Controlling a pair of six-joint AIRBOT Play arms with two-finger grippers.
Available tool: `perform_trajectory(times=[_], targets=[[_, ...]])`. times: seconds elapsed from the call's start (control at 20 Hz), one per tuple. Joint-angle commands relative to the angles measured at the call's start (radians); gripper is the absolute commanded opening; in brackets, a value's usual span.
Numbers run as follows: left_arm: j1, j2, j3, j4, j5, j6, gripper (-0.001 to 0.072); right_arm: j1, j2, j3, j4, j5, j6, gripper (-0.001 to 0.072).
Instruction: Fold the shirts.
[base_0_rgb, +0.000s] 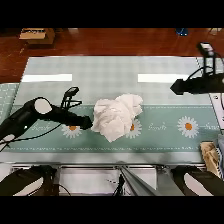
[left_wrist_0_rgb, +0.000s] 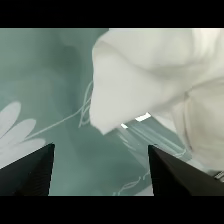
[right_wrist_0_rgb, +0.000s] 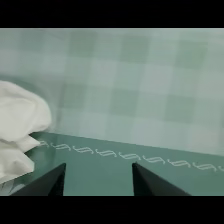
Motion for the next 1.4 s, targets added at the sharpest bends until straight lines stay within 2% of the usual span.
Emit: perform_trajectory(times=[0.0, 0.25, 0.3, 0.35, 0.4, 0.45, 0.5, 0.6, 0.7, 0.85, 0.95, 1.35], targets=[[-0.001, -0.098, -0.009, -0.135, 0.056, 0.130, 0.0708, -0.189, 0.006, 0.000, 0.155, 0.051, -0.080, 0.0491], [-0.001, -0.191, -0.008, -0.283, 0.068, 0.261, 0.0706, -0.263, 0.006, 0.000, 0.176, 0.091, -0.097, 0.0490], [-0.001, -0.208, -0.008, -0.309, 0.073, 0.267, 0.0617, -0.262, 0.006, 0.000, 0.177, 0.091, -0.096, 0.0490], [-0.001, -0.224, -0.008, -0.331, 0.079, 0.267, 0.0350, -0.262, 0.006, 0.000, 0.177, 0.093, -0.096, 0.0490], [-0.001, -0.238, -0.008, -0.349, 0.081, 0.266, 0.0269, -0.262, 0.006, 0.000, 0.181, 0.097, -0.095, 0.0490], [0.000, -0.248, -0.008, -0.355, 0.076, 0.259, 0.0067, -0.262, 0.006, 0.000, 0.178, 0.103, -0.096, 0.0490], [0.000, -0.250, -0.008, -0.355, 0.066, 0.251, 0.0021, -0.262, 0.006, 0.000, 0.170, 0.106, -0.097, 0.0490], [0.000, -0.245, -0.008, -0.355, 0.031, 0.252, 0.0021, -0.262, 0.006, -0.016, 0.151, 0.103, -0.098, 0.0490], [0.000, -0.235, -0.008, -0.354, -0.004, 0.254, 0.0020, -0.262, 0.001, -0.095, 0.219, 0.075, -0.112, 0.0490], [0.000, -0.214, -0.008, -0.347, -0.014, 0.255, 0.0020, -0.259, -0.077, -0.252, 0.554, 0.035, -0.221, 0.0492], [0.000, -0.208, -0.008, -0.347, -0.024, 0.255, 0.0020, -0.224, -0.154, -0.303, 0.695, 0.022, -0.281, 0.0492], [0.000, -0.208, -0.008, -0.347, -0.040, 0.255, 0.0020, 0.048, -0.393, -0.306, 0.740, -0.154, -0.292, 0.0493]])
